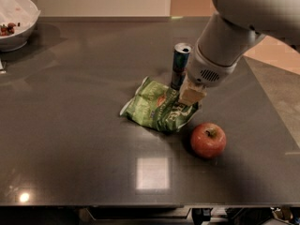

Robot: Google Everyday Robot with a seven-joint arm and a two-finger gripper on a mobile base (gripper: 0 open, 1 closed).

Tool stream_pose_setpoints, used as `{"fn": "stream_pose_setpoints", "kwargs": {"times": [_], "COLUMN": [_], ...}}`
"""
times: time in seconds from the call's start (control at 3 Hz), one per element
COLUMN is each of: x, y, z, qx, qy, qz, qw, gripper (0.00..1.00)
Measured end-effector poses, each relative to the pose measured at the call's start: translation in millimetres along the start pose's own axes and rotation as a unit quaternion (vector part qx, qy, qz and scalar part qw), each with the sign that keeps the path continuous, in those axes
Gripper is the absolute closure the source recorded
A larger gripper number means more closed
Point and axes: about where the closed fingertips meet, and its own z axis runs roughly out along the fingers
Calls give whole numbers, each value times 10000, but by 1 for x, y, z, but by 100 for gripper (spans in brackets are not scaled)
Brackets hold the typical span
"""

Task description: Move green jalapeno chip bag near redbull can

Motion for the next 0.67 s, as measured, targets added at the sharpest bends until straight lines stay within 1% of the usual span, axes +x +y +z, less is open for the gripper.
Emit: {"fn": "stream_pose_setpoints", "kwargs": {"times": [0.33,0.67], "x": [8,8], "y": [-22,-36], "z": [-1,2], "qx": [121,159], "qy": [33,-22], "qz": [126,121], "qw": [9998,9998], "gripper": [100,84]}}
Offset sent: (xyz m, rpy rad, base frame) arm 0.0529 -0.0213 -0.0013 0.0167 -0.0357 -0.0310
